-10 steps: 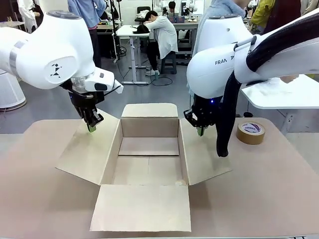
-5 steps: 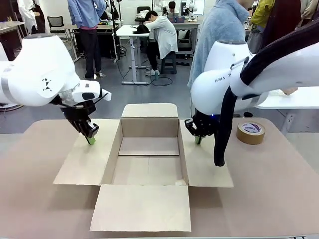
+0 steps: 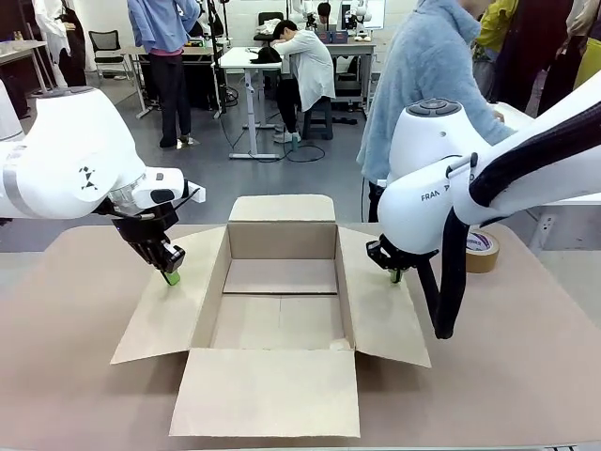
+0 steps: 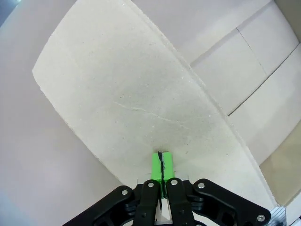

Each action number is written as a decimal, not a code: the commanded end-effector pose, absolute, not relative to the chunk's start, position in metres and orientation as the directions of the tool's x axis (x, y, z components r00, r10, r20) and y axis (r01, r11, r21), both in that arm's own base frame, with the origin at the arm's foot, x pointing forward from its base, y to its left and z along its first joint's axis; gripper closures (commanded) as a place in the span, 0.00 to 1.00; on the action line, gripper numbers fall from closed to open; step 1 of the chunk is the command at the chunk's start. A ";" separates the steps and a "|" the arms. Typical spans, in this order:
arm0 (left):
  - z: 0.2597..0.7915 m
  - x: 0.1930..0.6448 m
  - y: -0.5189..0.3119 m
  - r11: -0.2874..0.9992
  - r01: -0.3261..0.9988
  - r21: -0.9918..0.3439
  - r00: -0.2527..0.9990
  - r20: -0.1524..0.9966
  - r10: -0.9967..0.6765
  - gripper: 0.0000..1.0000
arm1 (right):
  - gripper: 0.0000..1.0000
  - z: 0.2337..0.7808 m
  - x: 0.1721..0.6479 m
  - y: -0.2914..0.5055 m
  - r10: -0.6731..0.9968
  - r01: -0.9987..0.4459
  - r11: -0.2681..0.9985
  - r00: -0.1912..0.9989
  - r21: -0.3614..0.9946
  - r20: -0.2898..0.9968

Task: Wrap the clocks to prevent damage.
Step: Open the side flaps of the Package Box, then once the human has placed the objects inside and stepped back, release both hands from the side flaps of the Package Box.

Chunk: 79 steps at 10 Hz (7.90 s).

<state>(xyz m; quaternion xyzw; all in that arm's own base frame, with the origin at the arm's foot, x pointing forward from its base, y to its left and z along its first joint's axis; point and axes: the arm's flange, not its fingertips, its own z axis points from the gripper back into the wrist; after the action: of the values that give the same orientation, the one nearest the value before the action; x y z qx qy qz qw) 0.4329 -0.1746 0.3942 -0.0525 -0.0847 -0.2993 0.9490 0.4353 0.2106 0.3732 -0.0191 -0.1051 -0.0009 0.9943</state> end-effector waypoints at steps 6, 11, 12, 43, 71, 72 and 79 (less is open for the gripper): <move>0.358 0.440 -0.175 0.824 0.567 -0.018 0.816 0.149 -0.558 1.00 | 0.99 0.355 0.433 0.231 0.054 -0.059 0.998 0.990 0.029 0.133; 0.359 0.440 -0.173 0.816 0.576 -0.034 0.811 0.142 -0.567 1.00 | 0.99 0.354 0.428 0.230 0.036 -0.035 0.999 0.988 -0.010 0.152; 0.359 0.440 -0.173 0.816 0.576 -0.034 0.811 0.142 -0.567 1.00 | 0.99 0.354 0.428 0.230 0.036 -0.035 0.999 0.988 -0.010 0.152; 0.359 0.440 -0.173 0.816 0.576 -0.034 0.811 0.142 -0.567 1.00 | 0.99 0.354 0.428 0.230 0.036 -0.035 0.999 0.988 -0.010 0.152; 0.359 0.440 -0.173 0.816 0.576 -0.034 0.811 0.142 -0.567 1.00 | 0.99 0.354 0.428 0.230 0.036 -0.035 0.999 0.988 -0.010 0.152; 0.359 0.440 -0.173 0.816 0.576 -0.034 0.811 0.142 -0.567 1.00 | 0.99 0.354 0.428 0.230 0.036 -0.035 0.999 0.988 -0.010 0.152; 0.359 0.440 -0.173 0.816 0.576 -0.034 0.811 0.142 -0.567 1.00 | 0.99 0.354 0.428 0.230 0.036 -0.035 0.999 0.988 -0.010 0.152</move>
<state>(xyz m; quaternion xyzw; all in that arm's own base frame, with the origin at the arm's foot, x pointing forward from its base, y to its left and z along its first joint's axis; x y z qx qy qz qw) 0.4408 -0.1735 0.3602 -0.0383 -0.0677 -0.2996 0.9509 0.4291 0.2293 0.3555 0.0067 -0.0719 0.0241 0.9971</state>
